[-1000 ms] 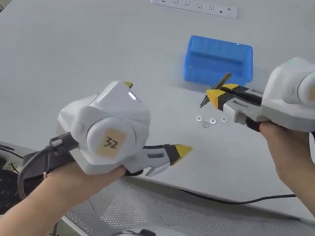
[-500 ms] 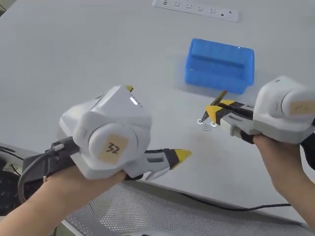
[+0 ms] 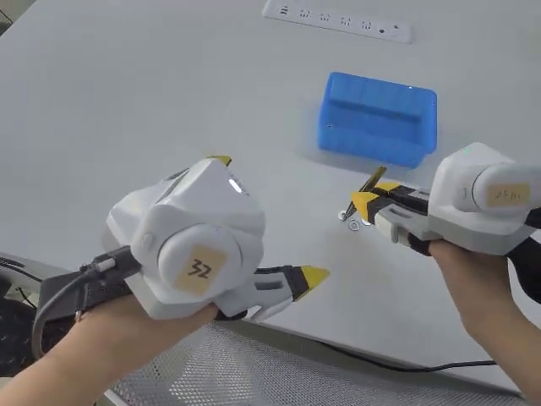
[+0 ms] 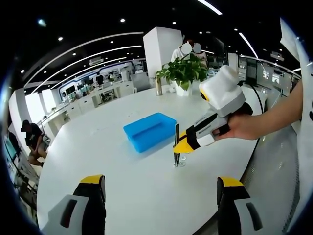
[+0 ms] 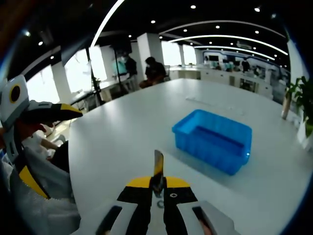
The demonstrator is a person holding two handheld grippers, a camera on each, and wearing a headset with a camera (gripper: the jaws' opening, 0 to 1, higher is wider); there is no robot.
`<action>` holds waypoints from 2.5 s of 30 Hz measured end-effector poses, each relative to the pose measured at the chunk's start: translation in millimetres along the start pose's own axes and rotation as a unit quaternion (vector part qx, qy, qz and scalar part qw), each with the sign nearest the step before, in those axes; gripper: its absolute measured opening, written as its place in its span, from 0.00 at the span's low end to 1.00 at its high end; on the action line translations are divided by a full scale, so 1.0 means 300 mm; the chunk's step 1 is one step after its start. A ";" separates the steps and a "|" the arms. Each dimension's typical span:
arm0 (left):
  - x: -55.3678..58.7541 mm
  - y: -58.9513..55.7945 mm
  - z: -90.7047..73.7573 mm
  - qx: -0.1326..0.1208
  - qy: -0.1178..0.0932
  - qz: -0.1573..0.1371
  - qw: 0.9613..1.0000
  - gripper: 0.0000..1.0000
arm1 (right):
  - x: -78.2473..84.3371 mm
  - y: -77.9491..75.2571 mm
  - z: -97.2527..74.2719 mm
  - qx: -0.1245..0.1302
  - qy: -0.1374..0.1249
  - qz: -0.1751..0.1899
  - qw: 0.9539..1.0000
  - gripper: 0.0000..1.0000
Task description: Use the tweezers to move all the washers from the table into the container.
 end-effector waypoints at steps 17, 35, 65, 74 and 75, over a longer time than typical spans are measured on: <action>0.013 0.002 0.005 -0.002 0.007 0.003 1.000 0.96 | 0.001 0.006 -0.002 0.010 -0.012 0.016 1.000 0.03; 0.010 0.010 -0.001 -0.008 0.007 0.006 1.000 0.96 | -0.063 -0.046 -0.035 0.015 -0.016 0.061 0.998 0.03; 0.006 0.023 -0.005 -0.012 0.001 -0.020 1.000 0.99 | -0.369 -0.205 0.080 0.045 -0.094 0.016 0.994 0.04; 0.016 0.019 -0.001 -0.007 0.010 -0.020 1.000 0.99 | -0.330 -0.245 0.188 0.055 -0.072 0.012 0.996 0.04; 0.016 0.020 -0.001 -0.008 0.009 -0.021 1.000 0.99 | -0.331 -0.243 0.188 0.056 -0.071 0.012 0.996 0.04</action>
Point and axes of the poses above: the centre of the closed fingertips' face, and the gripper's own axes: z roughly forward along the fingers, y roughly to its left, x roughly out of its underside, the point moved 4 cm from there along -z, roughly backward along the fingers, and after that the axes turned 5 degrees about x, right-handed, at the moved point
